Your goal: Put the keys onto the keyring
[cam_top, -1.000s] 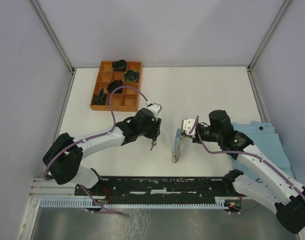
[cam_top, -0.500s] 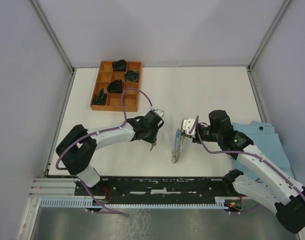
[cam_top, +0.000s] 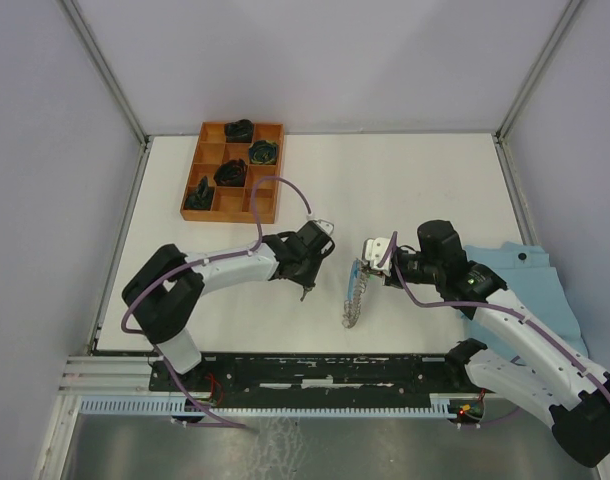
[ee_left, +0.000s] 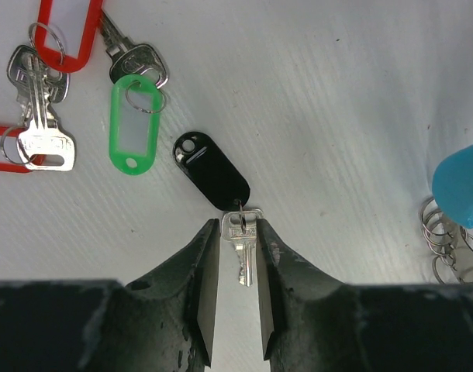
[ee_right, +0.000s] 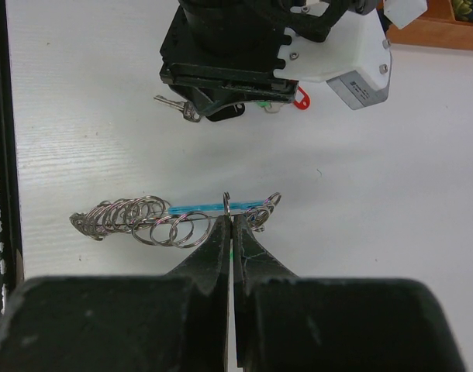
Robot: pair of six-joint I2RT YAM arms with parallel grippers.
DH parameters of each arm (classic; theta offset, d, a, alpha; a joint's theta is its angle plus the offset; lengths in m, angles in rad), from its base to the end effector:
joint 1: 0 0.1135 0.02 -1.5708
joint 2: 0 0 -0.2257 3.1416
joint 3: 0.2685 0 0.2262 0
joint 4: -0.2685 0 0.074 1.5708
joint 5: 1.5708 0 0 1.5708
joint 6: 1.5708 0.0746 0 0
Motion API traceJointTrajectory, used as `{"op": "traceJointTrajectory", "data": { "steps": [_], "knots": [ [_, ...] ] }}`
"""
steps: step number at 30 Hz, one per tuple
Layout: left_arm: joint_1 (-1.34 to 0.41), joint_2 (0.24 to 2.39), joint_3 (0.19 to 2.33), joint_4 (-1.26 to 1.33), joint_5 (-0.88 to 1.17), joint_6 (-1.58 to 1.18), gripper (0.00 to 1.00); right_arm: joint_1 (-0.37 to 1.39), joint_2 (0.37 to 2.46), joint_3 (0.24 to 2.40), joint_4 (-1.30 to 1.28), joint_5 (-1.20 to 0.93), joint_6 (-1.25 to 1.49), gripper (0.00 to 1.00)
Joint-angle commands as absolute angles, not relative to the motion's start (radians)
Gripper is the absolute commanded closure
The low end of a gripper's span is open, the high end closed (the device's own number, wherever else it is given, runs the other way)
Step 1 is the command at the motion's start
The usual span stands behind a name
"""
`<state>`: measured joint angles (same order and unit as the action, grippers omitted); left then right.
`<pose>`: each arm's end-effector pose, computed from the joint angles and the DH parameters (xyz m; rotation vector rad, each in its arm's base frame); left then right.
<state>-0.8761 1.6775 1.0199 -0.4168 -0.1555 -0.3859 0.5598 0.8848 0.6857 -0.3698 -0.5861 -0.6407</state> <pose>0.2161 -0.2413 0.1222 0.5905 2.5757 -0.2288 0.1623 0.1504 0.2305 -1.4431 1.5063 0.5749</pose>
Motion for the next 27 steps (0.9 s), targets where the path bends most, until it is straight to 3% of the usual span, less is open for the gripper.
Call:
{"op": "traceJointTrajectory", "data": {
  "steps": [1,10,19,27],
  "knots": [
    [-0.884,1.699,1.056,-0.421,-0.162,-0.426,0.69,0.557,0.877,0.736,-0.331,-0.607,-0.634,0.99],
    [-0.885,1.72,1.058,-0.414,-0.166,-0.422,0.8,0.558,0.876,0.735,-0.33,-0.606,-0.63,0.99],
    [-0.885,1.732,1.05,-0.407,-0.166,-0.42,0.82,0.558,0.876,0.733,-0.33,-0.607,-0.63,0.99],
    [-0.885,1.711,1.034,-0.386,-0.176,-0.407,0.97,0.558,0.875,0.732,-0.33,-0.609,-0.63,0.99]
  ]
}}
